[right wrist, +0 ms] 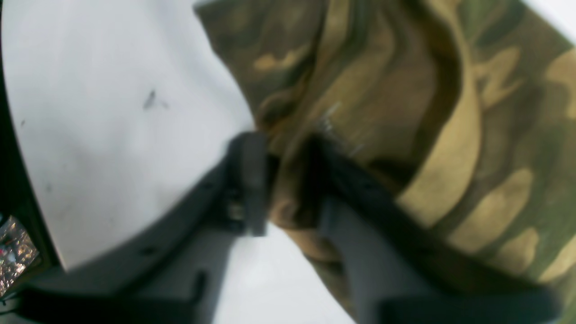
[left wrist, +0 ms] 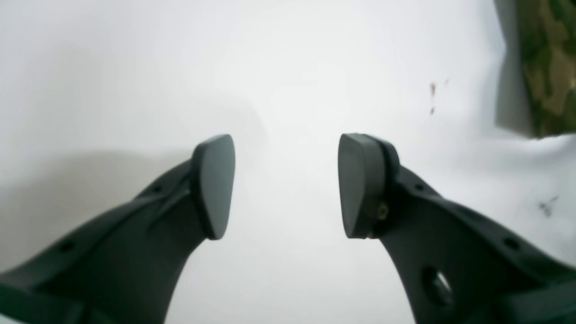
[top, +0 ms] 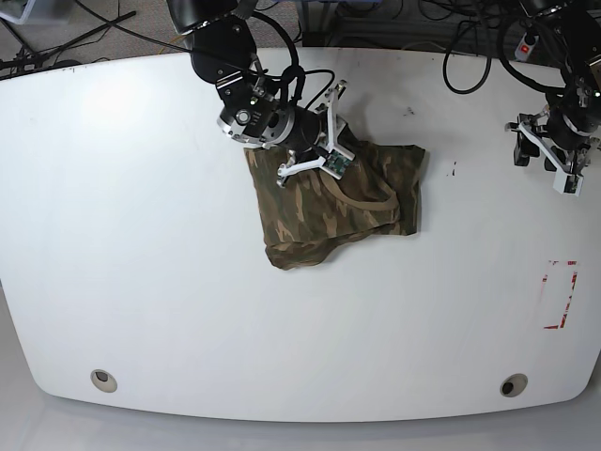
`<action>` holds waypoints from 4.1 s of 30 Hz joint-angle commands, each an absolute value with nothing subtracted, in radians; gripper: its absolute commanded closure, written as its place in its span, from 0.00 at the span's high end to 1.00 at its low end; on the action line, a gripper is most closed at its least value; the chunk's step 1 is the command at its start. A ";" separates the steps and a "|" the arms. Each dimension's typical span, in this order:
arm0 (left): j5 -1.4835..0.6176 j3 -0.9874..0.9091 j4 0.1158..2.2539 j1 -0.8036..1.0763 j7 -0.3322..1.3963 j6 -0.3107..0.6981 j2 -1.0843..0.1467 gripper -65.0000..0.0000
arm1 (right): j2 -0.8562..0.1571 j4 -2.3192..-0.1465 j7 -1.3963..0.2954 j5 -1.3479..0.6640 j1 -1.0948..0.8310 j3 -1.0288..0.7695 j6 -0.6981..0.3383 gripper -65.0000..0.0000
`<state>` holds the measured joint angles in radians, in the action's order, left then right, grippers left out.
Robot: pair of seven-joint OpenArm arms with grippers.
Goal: Fold the T-shirt properly
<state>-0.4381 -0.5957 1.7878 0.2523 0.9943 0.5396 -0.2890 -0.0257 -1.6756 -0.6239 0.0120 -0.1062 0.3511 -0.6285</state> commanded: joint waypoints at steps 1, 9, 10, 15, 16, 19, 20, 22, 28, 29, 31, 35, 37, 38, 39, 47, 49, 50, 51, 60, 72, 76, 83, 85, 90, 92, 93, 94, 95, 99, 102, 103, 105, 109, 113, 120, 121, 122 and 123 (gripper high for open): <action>-0.449 -0.602 1.804 0.255 0.972 0.542 -0.306 0.51 | -0.019 -1.741 -0.599 -0.005 -0.094 0.337 -0.621 0.05; -0.449 -0.602 1.804 0.272 0.972 0.542 -0.288 0.51 | -0.019 -1.862 -0.608 -0.005 -0.122 0.329 -0.621 0.00; -0.449 -0.602 1.804 0.272 0.972 0.542 -0.285 0.51 | -0.019 -1.877 -0.624 -0.005 -0.122 0.332 -0.621 0.00; -0.449 -0.601 1.802 0.272 0.972 0.542 -0.277 0.51 | 0.025 -1.968 -0.731 -0.067 -0.108 0.331 -0.624 0.00; -0.449 -0.591 1.802 0.272 0.972 0.542 -0.274 0.51 | 0.035 -1.974 -0.743 -0.081 -0.096 0.334 -0.624 0.00; -0.449 -0.555 1.802 0.282 0.972 0.542 -0.266 0.51 | 0.062 -1.974 -0.783 -0.128 -0.056 0.335 -0.624 0.00; -0.449 -0.545 1.802 0.286 0.972 0.542 -0.266 0.51 | 0.073 -1.974 -0.791 -0.139 -0.050 0.335 -0.625 0.00; -0.449 -0.504 1.801 0.288 0.960 0.533 -0.263 0.51 | 0.097 -1.957 -0.797 -0.168 -0.036 0.335 -0.630 0.00; -0.447 -0.433 1.801 0.280 0.843 0.532 -0.202 0.51 | 0.128 -1.902 -0.794 -0.189 -0.002 0.354 -0.627 0.00; -0.447 -0.432 1.801 0.262 0.834 0.532 -0.193 0.51 | 0.128 -1.894 -0.792 -0.191 0.004 0.357 -0.627 0.00; -0.447 -0.433 1.801 0.226 0.835 0.532 -0.191 0.51 | 0.128 -1.882 -0.792 -0.194 0.008 0.358 -0.627 0.00; -0.424 -0.437 1.790 0.170 0.835 0.516 -0.186 0.51 | 0.128 -1.876 -0.792 -0.193 0.005 0.357 -0.630 0.00; -0.401 -0.437 1.761 0.131 0.831 0.495 -0.186 0.51 | 0.128 -1.874 -0.792 -0.193 0.002 0.357 -0.630 0.00; -0.395 -0.437 1.747 0.114 0.829 0.492 -0.186 0.51 | 0.128 -1.874 -0.792 -0.193 0.002 0.357 -0.630 0.00; -0.389 -0.443 1.716 0.087 0.829 0.490 -0.186 0.51 | 0.128 -1.874 -0.792 -0.193 0.002 0.357 -0.630 0.00; -0.371 -0.450 1.419 -0.087 0.829 0.516 -0.186 0.47 | 0.128 -1.880 -0.792 -0.193 -0.013 0.355 -0.630 0.00; -0.371 -0.449 1.379 -0.108 0.828 0.535 -0.185 0.37 | 0.128 -1.880 -0.792 -0.193 -0.013 0.355 -0.630 0.00; -0.371 -0.449 1.357 -0.120 0.828 0.550 -0.185 0.29 | 0.128 -1.879 -0.792 -0.193 -0.015 0.355 -0.630 0.00; -0.371 -0.449 1.340 -0.130 0.828 0.561 -0.183 0.21 | 0.128 -1.879 -0.792 -0.193 -0.015 0.355 -0.630 0.00; -0.371 -0.366 1.265 -0.148 0.805 0.562 -0.145 0.13 | 0.128 -1.882 -0.792 -0.193 -0.013 0.360 -0.627 0.00; -0.380 -0.280 1.339 -0.027 0.786 0.567 -0.131 0.13 | 0.154 -1.853 -0.792 -0.194 0.021 0.361 -0.624 0.00; -0.380 -0.280 1.389 0.019 0.786 0.568 -0.125 0.13 | 0.157 -1.785 -0.786 -0.194 0.058 0.363 -0.624 0.00; -0.380 -0.280 1.429 0.047 0.786 0.570 -0.120 0.13 | 0.154 -1.643 -0.687 -0.194 0.074 0.363 -0.624 0.00; -0.380 -0.280 1.432 0.051 0.786 0.570 -0.120 0.13 | 0.154 -1.610 -0.676 -0.194 0.079 0.363 -0.624 0.00; -0.412 -0.278 1.432 0.054 0.786 0.570 -0.108 0.13 | 0.156 -1.580 -0.671 -0.194 0.087 0.372 -0.624 0.00; -0.443 -0.278 1.432 0.056 0.786 0.570 -0.108 0.13 | 0.156 -1.558 -0.667 -0.194 0.088 0.394 -0.624 0.00; -0.460 -0.278 1.432 0.056 0.786 0.570 -0.108 0.13 | 0.156 -1.546 -0.656 -0.194 0.088 0.404 -0.624 0.00; -0.472 -0.278 1.432 0.056 0.786 0.570 -0.110 0.13 | 0.156 -1.534 -0.644 -0.194 0.088 0.412 -0.624 0.03; -0.478 -0.278 1.432 0.058 0.786 0.570 -0.111 0.13 | 0.156 -1.524 -0.633 -0.194 0.088 0.414 -0.624 0.06; -0.484 -0.278 1.432 0.058 0.786 0.570 -0.111 0.13 | 0.156 -1.458 -0.599 -0.193 0.088 0.417 -0.624 0.28; -0.484 -0.278 1.432 0.058 0.786 0.570 -0.113 0.13 | 0.151 -1.414 -0.565 -0.193 0.088 0.415 -0.624 0.43; -0.484 -0.282 1.432 0.058 0.786 0.570 -0.113 0.13 | 0.151 -1.405 -0.547 -0.193 0.088 0.415 -0.624 0.48; -0.484 -0.285 1.432 0.058 0.786 0.570 -0.113 0.13 | 0.150 -1.397 -0.527 -0.193 0.088 0.415 -0.624 0.53; -0.484 -0.315 1.446 0.058 0.786 0.570 -0.137 0.13 | 0.150 -1.432 -0.522 -0.193 0.081 0.415 -0.624 0.57; -0.484 -0.371 1.468 0.065 0.786 0.570 -0.150 0.13 | 0.148 -1.529 -0.561 -0.194 0.059 0.414 -0.624 0.57; -0.481 -0.489 1.508 0.076 0.786 0.570 -0.153 0.14 | 0.148 -1.724 -0.644 -0.194 0.033 0.414 -0.625 0.57; -0.481 -0.503 1.514 0.077 0.786 0.570 -0.162 0.14 | 0.148 -1.739 -0.648 -0.194 0.031 0.414 -0.625 0.57; -0.481 -0.512 1.518 0.077 0.786 0.570 -0.174 0.14 | 0.148 -1.750 -0.650 -0.194 0.030 0.412 -0.625 0.57; -0.483 -0.515 1.526 0.077 0.786 0.570 -0.189 0.14 | 0.148 -1.764 -0.651 -0.194 0.028 0.409 -0.625 0.57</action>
<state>-0.4671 -0.5022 1.4940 0.0879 0.8070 0.5655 -0.1474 0.1360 -1.7256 -0.6704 -0.1795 0.0185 0.4110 -0.6224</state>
